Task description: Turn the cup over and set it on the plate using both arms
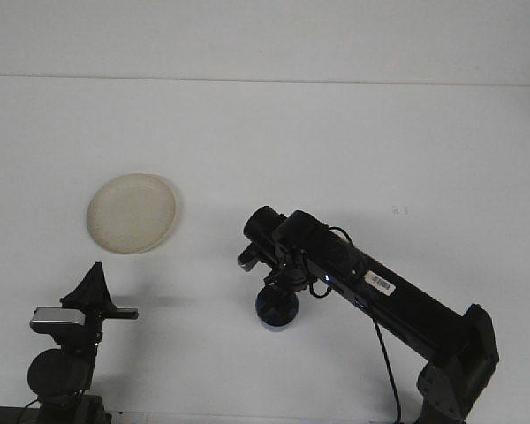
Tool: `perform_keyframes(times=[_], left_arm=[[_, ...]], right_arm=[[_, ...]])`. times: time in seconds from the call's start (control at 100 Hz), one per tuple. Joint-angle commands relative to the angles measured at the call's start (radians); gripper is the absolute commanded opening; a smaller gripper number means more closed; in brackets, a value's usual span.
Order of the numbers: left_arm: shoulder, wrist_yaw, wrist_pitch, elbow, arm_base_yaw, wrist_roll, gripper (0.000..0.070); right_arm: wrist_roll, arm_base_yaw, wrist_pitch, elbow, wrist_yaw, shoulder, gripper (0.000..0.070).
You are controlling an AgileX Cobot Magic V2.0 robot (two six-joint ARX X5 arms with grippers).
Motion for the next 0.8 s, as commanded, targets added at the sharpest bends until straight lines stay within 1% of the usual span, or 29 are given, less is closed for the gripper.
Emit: perform_keyframes(times=[0.0, 0.06, 0.11, 0.19, 0.35, 0.47, 0.58, 0.79], left_arm=[[-0.002, -0.001, 0.013, -0.02, 0.0, -0.006, 0.0012], [-0.002, -0.001, 0.013, -0.02, 0.0, -0.006, 0.0012], [-0.002, -0.001, 0.013, -0.02, 0.0, -0.006, 0.0012], [-0.002, -0.001, 0.013, -0.02, 0.0, -0.006, 0.0012], [-0.002, -0.001, 0.013, -0.02, 0.0, -0.006, 0.0012], [-0.002, -0.001, 0.013, -0.02, 0.0, -0.006, 0.0012], [-0.002, -0.001, 0.013, -0.02, 0.0, -0.006, 0.0012], [-0.002, -0.001, 0.013, -0.02, 0.0, -0.006, 0.0012]], right_arm=[[0.0, 0.009, -0.002, 0.027, 0.0, 0.013, 0.0441], [0.004, 0.008, -0.004, 0.027, 0.0, 0.0, 0.0467], [0.006, 0.008, -0.002, 0.027, 0.0, -0.016, 0.0508], [0.007, 0.007, -0.003, 0.029, 0.001, -0.044, 0.054], [0.007, -0.02, -0.003, 0.029, 0.003, -0.116, 0.0541], [0.001, -0.086, 0.002, 0.029, 0.005, -0.177, 0.0541], [-0.016, -0.182, 0.011, 0.029, 0.008, -0.219, 0.0541], [-0.016, -0.406, 0.037, 0.004, 0.0, -0.29, 0.0541]])
